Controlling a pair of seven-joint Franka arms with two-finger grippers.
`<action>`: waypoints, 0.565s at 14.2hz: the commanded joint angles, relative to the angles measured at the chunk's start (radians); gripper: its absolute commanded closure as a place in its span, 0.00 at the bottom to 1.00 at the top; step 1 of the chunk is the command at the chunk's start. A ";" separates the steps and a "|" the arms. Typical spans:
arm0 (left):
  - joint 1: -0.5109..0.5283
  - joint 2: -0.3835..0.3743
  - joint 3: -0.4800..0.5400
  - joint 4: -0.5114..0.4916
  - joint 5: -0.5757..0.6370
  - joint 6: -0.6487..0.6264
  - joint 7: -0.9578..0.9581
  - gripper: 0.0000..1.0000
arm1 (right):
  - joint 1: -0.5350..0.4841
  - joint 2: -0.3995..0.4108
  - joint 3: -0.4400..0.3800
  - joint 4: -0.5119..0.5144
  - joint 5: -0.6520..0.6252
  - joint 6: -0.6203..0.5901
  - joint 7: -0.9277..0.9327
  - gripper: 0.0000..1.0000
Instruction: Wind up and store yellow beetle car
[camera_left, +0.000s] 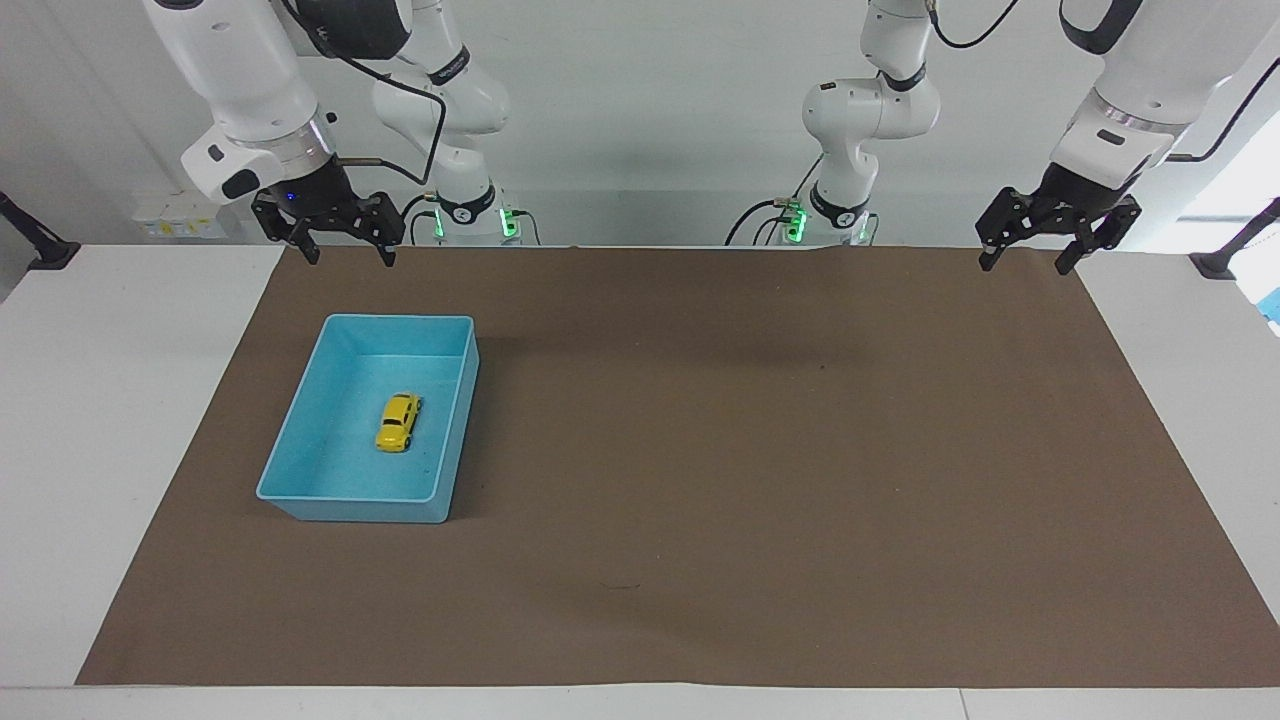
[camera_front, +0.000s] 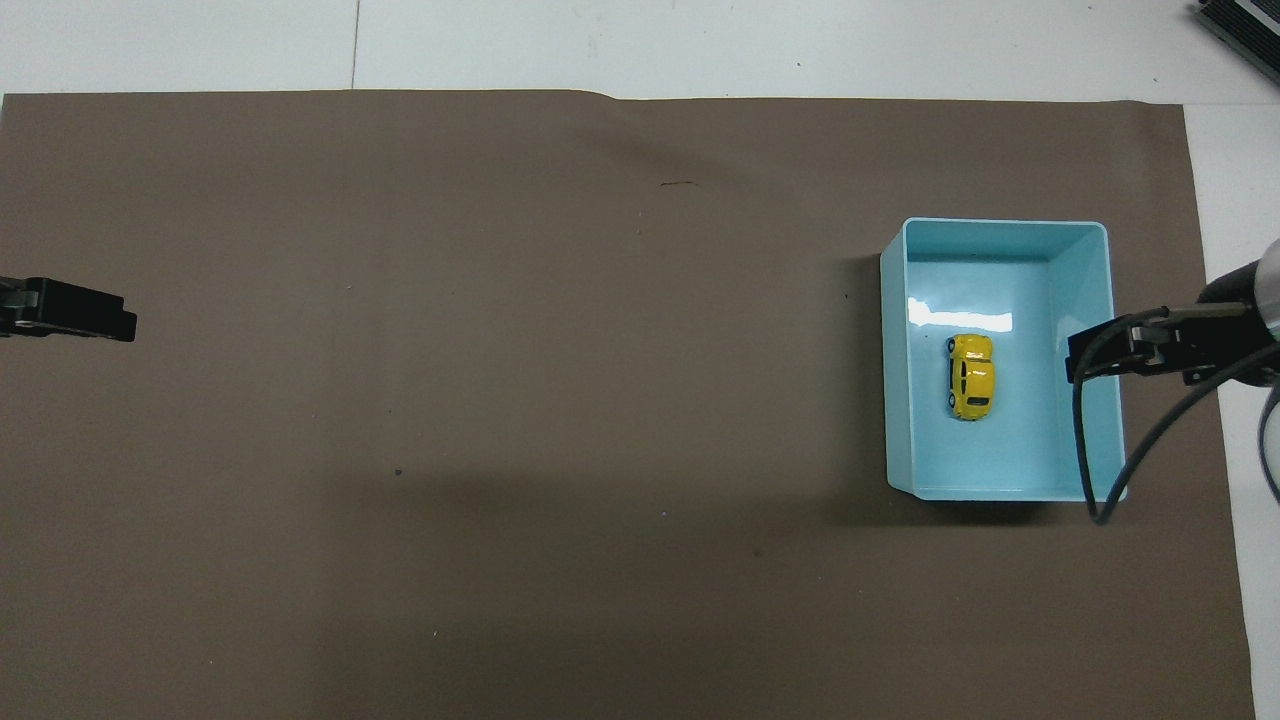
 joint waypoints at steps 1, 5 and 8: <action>0.011 -0.006 -0.007 0.007 0.013 -0.021 0.006 0.00 | -0.014 0.017 0.006 0.020 0.019 -0.002 -0.037 0.00; 0.011 -0.006 -0.007 0.008 0.013 -0.021 0.006 0.00 | -0.015 0.011 0.006 0.009 0.023 0.007 -0.035 0.00; 0.011 -0.006 -0.007 0.007 0.013 -0.021 0.006 0.00 | -0.018 0.006 0.006 0.000 0.024 0.012 -0.026 0.00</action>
